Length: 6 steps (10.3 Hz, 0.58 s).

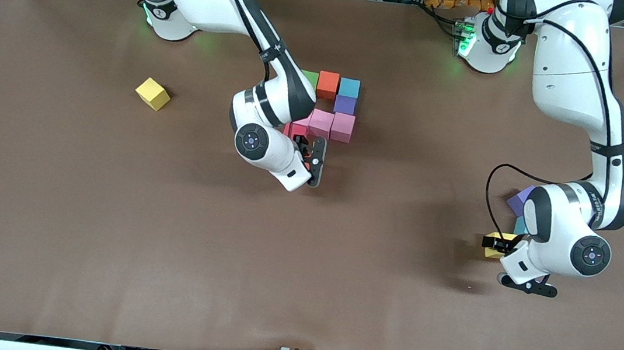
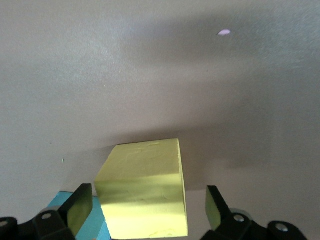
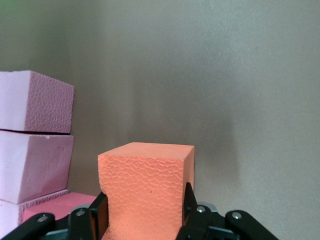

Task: Form number 2 with 11 blocks
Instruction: 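Grasp yellow with the left gripper while the right gripper sets orange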

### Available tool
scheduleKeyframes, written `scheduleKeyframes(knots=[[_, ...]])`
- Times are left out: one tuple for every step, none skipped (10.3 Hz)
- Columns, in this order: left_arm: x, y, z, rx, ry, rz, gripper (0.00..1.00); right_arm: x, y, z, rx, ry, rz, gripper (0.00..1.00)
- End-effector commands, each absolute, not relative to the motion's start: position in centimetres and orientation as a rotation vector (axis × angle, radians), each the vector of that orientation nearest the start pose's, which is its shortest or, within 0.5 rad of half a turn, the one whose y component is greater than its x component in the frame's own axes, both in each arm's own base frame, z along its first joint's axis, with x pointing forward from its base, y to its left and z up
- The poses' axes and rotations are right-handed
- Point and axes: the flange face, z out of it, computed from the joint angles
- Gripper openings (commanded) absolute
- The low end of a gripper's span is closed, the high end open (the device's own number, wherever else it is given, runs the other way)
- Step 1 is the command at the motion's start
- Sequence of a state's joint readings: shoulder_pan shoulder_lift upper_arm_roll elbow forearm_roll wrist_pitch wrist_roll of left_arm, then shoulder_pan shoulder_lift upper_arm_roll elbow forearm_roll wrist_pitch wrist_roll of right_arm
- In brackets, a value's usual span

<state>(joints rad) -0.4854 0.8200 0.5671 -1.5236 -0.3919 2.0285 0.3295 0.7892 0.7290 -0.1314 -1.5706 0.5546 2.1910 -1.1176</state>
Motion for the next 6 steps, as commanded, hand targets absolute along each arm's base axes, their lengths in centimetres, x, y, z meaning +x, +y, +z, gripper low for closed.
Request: scheduleKeyframes(knots=[[68.09,-2.21,20.25,-3.056,0.317,0.292,1.00,52.74,44.40,20.99,-2.073,-1.872,0.015,0.00],[68.04,-2.17,20.19,-3.054,0.319,0.295,1.00,52.59,44.25,20.77,-2.077,-1.867,0.024,0.00],[68.03,-2.09,20.10,-3.027,0.343,0.302,1.00,52.54,44.28,20.79,-2.080,-1.867,0.019,0.00],[68.08,-1.96,20.12,-3.009,0.359,0.297,1.00,52.40,44.30,20.56,-2.086,-1.868,0.013,0.00],[67.99,-1.91,20.01,-3.009,0.358,0.301,0.95,52.31,44.36,20.36,-2.091,-1.869,0.004,0.00],[67.92,-1.95,19.96,-3.010,0.358,0.302,0.74,52.16,44.61,20.39,-2.096,-1.866,0.001,0.00]])
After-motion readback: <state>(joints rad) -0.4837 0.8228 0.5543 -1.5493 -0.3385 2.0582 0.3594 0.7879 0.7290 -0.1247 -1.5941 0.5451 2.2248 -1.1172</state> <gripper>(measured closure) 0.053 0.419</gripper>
